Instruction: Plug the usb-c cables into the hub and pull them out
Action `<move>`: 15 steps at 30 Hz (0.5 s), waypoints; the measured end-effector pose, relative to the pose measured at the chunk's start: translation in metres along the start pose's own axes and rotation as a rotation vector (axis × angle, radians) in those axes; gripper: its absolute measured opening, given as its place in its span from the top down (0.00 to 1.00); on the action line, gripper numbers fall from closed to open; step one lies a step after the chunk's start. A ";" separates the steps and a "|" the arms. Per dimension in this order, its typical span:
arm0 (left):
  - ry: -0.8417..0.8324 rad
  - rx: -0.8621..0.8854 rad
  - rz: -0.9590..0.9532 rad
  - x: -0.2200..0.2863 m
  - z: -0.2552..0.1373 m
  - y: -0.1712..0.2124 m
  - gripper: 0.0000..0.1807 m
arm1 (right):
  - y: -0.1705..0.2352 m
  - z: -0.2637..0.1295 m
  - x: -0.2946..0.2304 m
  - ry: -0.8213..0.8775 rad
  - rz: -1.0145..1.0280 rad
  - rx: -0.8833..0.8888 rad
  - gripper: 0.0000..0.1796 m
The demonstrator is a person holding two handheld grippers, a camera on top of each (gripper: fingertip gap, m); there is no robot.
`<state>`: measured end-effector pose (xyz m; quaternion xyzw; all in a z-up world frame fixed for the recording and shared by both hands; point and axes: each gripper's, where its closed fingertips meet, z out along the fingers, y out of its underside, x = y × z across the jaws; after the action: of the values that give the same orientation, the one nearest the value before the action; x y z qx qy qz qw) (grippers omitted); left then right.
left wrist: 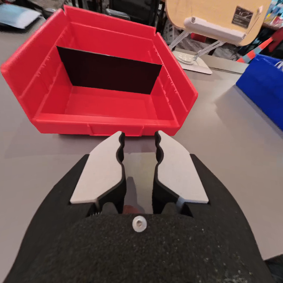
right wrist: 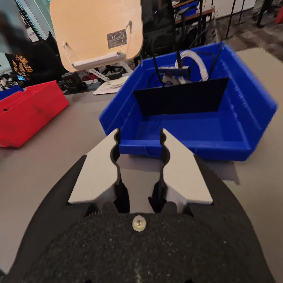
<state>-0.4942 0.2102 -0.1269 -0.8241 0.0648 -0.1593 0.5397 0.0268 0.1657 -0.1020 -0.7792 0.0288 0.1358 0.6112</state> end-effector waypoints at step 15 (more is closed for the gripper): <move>0.097 0.008 -0.149 -0.002 -0.008 0.000 0.81 | 0.025 0.008 0.033 0.194 -0.149 -0.131 0.59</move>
<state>-0.4992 0.2040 -0.1242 -0.8159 0.0287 -0.2389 0.5258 0.0523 0.1711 -0.1357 -0.8267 0.0211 0.0156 0.5620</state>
